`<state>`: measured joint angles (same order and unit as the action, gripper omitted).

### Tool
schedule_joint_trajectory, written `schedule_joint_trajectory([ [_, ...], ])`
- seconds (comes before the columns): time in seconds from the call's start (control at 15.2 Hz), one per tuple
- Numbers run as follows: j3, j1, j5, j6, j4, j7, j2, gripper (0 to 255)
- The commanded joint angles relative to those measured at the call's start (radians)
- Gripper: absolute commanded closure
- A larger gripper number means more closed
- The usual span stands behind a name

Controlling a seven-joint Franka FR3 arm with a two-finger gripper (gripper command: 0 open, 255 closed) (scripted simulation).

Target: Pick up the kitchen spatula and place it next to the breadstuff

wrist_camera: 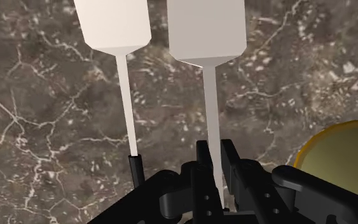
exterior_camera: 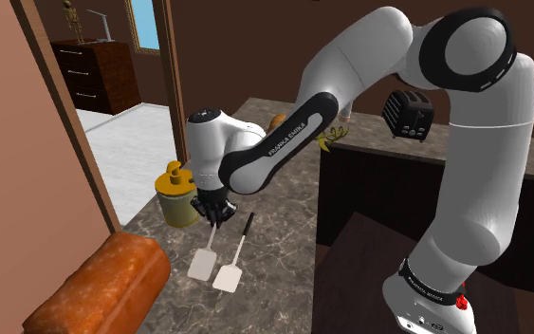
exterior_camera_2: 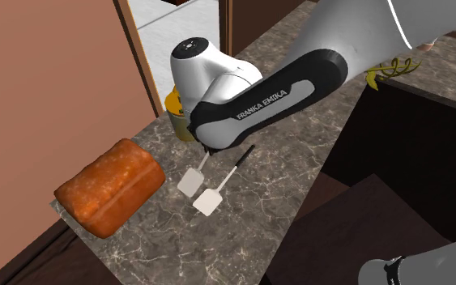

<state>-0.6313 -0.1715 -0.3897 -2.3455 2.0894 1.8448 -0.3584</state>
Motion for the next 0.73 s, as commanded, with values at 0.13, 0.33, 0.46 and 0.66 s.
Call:
schedule_joint_trajectory([
  [0.13,-0.021,-0.016,0.039,0.038,-0.007,-0.027,0.04,255],
  [0.33,-0.034,-0.027,0.067,0.068,-0.015,-0.048,0.069,255],
  [0.46,-0.042,-0.033,0.086,0.089,-0.022,-0.061,0.088,255],
  [0.66,-0.053,-0.042,0.112,0.12,-0.034,-0.08,0.115,255],
])
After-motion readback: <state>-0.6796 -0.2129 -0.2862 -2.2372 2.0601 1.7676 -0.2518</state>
